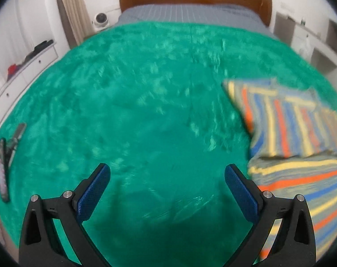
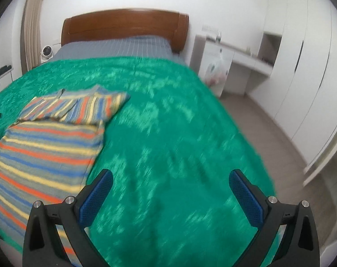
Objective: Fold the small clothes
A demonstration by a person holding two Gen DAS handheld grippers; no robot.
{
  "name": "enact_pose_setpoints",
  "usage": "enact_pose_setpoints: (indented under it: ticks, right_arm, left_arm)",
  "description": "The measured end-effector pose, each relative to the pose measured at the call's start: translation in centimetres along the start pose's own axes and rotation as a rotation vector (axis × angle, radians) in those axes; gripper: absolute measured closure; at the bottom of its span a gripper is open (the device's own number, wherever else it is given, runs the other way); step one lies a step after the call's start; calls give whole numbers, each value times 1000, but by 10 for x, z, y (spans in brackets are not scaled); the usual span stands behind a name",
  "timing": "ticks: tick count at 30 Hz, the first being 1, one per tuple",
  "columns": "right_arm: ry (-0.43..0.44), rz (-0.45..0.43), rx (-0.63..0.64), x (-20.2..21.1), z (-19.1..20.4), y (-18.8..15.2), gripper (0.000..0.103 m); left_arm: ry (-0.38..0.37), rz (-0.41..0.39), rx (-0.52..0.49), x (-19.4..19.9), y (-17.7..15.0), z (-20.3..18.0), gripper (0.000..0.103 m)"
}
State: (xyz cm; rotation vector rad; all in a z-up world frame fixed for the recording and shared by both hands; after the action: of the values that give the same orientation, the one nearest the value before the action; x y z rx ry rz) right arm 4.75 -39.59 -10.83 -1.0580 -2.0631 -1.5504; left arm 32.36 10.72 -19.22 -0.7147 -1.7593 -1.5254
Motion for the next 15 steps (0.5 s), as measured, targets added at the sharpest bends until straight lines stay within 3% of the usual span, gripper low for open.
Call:
enact_pose_setpoints:
  ticks: [2,3,5,15]
  right_arm:
    - [-1,12,2,1,6,-12,1]
    - [-4,17,0,2,7,-17,1]
    - [-1,30,-18,1,7,-28,1]
    - [10,38,-95,-3,-3,-41,1]
  left_arm:
    - [66,60,-41,-29,-15,-1,0]
    - [52,52,-40,-36,-22,0,0]
    - [5,-37,4,-27,-27,8,0]
    - [-22,-27,29,-26,-31,16,0]
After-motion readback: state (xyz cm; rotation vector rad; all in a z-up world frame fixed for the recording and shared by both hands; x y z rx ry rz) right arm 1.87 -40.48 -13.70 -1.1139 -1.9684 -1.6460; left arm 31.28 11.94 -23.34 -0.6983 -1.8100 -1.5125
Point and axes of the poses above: each gripper's, at about its wrist camera, not at the fingertips, and x roughly against the way its jaws point, z to its left, y to its top, the point moved 5 cm from there along -x, roughly the way its jaws point, and after that the axes turned 15 degrees about x, right-handed, at the moved point
